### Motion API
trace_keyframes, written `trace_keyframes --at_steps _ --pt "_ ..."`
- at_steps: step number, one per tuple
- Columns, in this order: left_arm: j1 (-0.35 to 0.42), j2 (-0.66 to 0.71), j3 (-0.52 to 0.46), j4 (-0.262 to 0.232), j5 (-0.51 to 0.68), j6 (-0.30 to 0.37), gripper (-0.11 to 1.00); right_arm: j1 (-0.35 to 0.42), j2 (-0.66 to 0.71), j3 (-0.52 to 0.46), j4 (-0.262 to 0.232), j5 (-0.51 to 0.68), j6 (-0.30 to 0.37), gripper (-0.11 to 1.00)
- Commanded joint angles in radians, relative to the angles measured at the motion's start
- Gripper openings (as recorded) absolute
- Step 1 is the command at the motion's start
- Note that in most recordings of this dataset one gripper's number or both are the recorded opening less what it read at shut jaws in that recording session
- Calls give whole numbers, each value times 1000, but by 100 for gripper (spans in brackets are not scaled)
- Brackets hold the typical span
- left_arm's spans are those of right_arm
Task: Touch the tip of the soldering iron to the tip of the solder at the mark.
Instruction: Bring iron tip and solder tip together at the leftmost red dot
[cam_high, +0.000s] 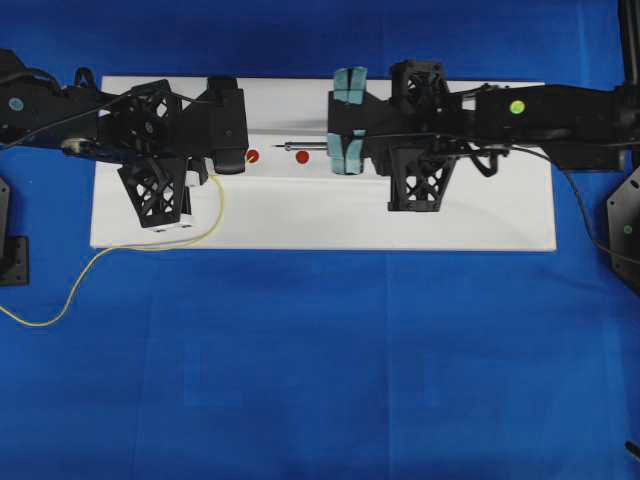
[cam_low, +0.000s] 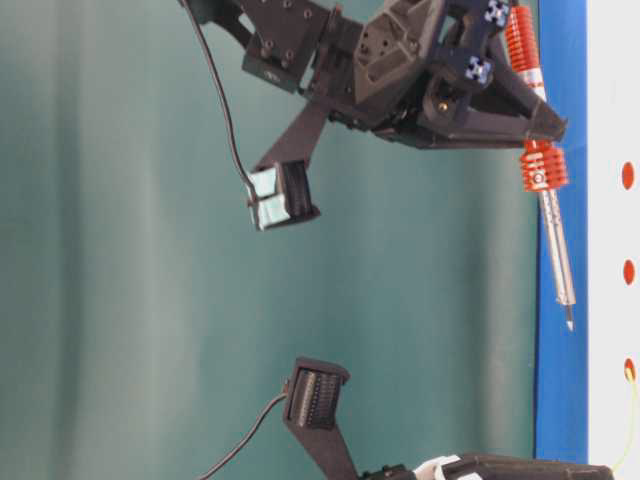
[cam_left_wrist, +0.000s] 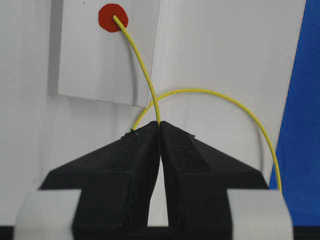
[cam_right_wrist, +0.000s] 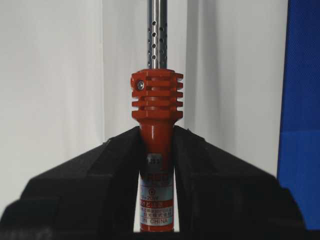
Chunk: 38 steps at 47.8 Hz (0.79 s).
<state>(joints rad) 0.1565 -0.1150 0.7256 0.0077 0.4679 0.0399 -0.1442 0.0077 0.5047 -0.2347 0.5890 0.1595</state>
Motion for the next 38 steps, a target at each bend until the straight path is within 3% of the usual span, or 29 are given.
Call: trace_keyframes --at_steps 1,23,38 --pt "-2 -14 -20 3 -3 2 2 -3 5 -48 -6 12 -2 6" --pt "-2 -14 -18 3 -3 2 2 -3 112 -129 -9 18 -6 6" --pt "-2 -14 -20 3 5 3 2 -2 137 -130 -8 15 -9 6"
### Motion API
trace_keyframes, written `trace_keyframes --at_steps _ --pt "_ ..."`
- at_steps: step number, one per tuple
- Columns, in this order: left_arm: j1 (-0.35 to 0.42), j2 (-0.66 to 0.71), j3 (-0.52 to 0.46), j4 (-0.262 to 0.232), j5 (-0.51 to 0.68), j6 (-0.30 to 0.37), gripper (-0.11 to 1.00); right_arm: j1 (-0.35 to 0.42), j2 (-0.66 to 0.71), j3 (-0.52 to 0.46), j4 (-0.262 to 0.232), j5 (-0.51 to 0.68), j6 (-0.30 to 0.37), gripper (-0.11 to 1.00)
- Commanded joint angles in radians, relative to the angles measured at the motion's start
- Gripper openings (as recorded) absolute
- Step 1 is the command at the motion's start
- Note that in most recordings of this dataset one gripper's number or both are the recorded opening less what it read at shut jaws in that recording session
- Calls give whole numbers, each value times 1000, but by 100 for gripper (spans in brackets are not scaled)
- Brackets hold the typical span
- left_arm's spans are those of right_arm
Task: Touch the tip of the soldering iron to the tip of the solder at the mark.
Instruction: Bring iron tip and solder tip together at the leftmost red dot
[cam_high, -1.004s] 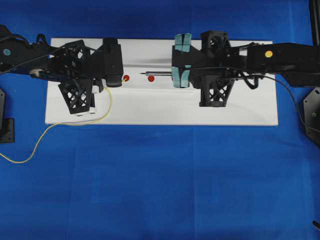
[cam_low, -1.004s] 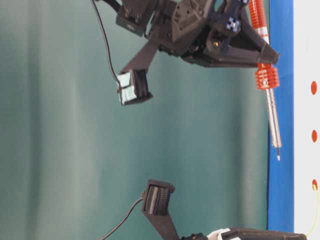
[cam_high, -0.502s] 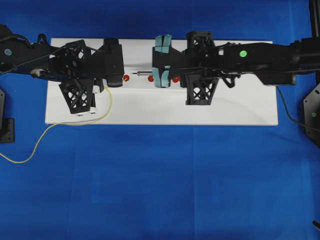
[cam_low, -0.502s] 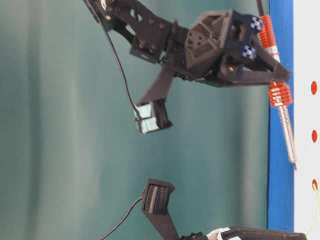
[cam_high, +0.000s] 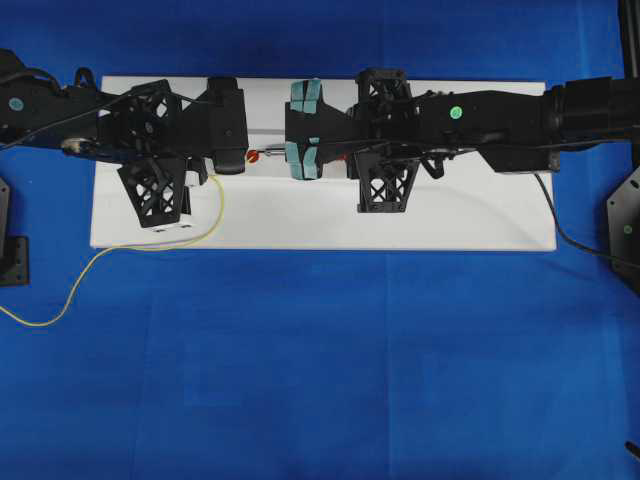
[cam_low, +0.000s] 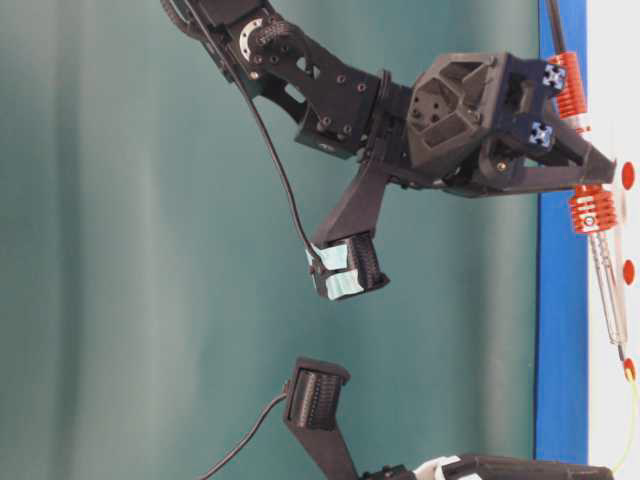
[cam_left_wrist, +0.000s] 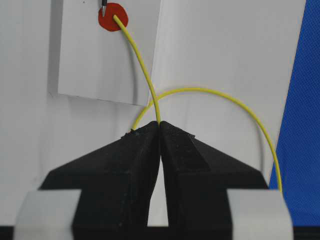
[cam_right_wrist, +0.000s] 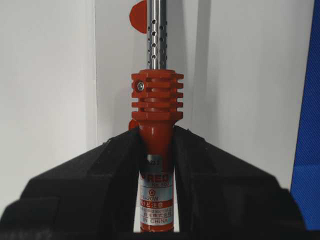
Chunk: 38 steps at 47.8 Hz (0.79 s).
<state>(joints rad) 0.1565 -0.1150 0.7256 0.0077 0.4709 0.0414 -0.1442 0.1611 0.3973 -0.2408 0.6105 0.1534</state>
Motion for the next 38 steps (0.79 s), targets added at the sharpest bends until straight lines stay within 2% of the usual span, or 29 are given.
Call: trace_keyframes --at_steps 1,38 --pt "-2 -14 -20 3 0 2 2 -2 -17 -23 -3 -6 -3 6" --pt "-2 -12 -23 2 2 2 2 8 -17 -18 0 -9 -5 6"
